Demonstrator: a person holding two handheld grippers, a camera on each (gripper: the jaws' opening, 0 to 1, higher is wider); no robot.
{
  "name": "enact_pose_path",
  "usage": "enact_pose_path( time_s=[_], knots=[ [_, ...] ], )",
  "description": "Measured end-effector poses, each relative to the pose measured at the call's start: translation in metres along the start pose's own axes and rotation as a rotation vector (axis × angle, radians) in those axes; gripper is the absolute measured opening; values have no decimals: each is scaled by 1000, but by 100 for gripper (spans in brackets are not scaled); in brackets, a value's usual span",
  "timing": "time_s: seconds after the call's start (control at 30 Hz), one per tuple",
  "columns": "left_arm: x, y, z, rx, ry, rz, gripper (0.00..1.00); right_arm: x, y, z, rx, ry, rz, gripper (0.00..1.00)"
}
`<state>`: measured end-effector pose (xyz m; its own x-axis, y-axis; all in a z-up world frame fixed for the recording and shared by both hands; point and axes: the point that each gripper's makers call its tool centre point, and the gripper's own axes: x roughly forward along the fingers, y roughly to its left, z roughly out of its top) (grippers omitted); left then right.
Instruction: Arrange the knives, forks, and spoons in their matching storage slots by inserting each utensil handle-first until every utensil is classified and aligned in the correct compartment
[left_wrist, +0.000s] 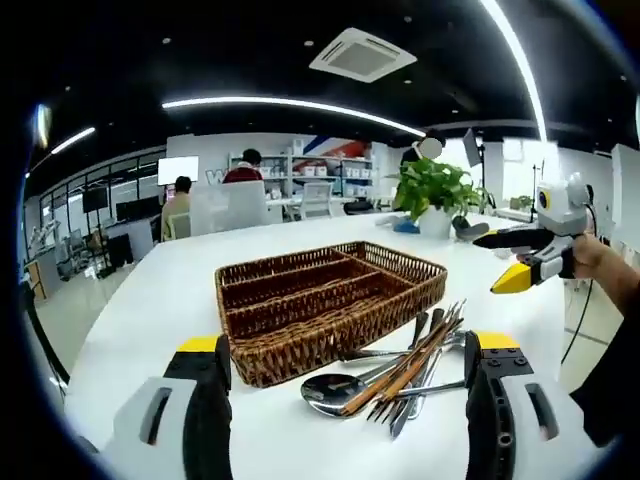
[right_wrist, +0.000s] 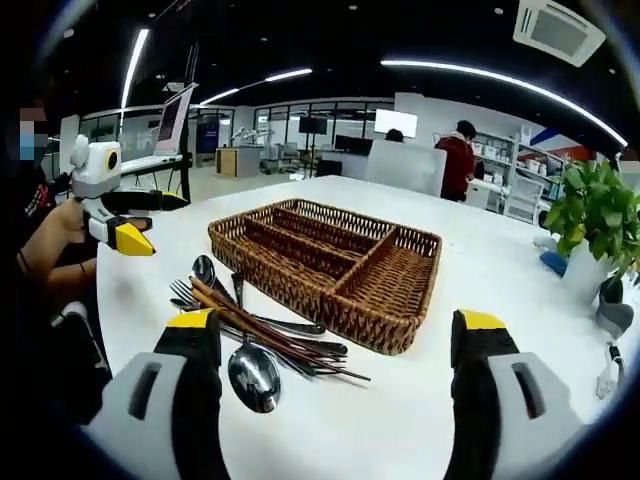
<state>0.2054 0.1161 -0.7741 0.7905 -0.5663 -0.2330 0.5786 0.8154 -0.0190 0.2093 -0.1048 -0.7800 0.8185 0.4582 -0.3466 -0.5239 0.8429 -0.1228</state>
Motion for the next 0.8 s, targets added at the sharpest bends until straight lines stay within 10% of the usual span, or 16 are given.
enact_pose_path(
  time_s=[0.8],
  knots=[
    [0,2,2,-2,-10,4,99,1,-5,1,12,-6,-6,98]
  ],
)
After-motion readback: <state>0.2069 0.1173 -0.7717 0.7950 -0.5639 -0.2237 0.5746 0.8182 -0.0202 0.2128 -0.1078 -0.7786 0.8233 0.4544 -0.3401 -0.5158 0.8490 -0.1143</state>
